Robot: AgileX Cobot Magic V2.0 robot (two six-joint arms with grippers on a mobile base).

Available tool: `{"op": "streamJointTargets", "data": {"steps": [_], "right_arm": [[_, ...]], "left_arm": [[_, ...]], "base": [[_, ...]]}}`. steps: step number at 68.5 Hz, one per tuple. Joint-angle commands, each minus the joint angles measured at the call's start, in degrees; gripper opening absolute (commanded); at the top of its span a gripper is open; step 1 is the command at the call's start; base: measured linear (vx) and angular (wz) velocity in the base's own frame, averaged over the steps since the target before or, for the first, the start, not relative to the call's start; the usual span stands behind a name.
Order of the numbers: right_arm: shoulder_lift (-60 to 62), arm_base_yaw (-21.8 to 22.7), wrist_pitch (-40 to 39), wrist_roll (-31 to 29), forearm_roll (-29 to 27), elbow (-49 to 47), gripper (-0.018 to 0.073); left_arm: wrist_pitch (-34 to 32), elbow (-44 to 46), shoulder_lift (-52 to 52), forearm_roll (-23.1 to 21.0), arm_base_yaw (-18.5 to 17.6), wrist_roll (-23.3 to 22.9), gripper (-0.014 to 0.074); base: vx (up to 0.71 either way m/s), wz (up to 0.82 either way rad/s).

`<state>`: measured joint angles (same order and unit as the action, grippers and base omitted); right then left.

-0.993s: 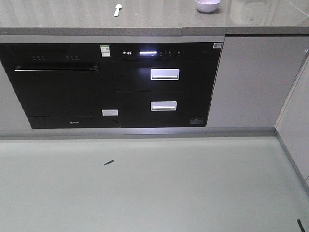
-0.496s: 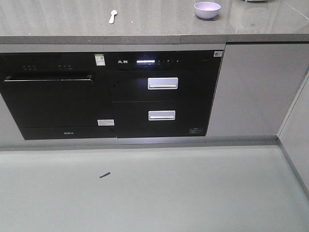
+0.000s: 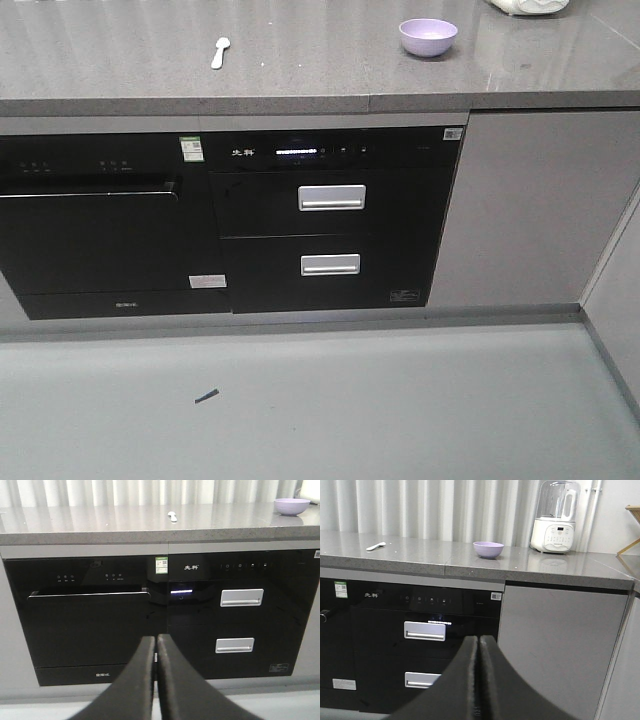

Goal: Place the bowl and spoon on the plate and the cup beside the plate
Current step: 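Drive closer to the counter, centering the spoon and lavender bowl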

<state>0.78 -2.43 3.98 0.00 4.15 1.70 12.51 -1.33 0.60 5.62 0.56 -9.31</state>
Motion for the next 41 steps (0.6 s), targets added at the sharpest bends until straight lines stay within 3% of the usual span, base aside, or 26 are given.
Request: {"op": "streamJointTargets", "data": {"steps": [1, 41], "right_arm": [[0.37, 0.36, -3.98, 0.0, 0.31, 0.45, -0.0006], [0.37, 0.36, -3.98, 0.0, 0.31, 0.45, -0.0006]], "left_arm": [[-4.0, 1.02, 0.81, -0.07, -0.28, -0.23, -0.0006], [-4.0, 1.02, 0.81, -0.07, -0.28, -0.23, -0.0006]], "base": [[0.21, -0.02], [0.18, -0.01]]}}
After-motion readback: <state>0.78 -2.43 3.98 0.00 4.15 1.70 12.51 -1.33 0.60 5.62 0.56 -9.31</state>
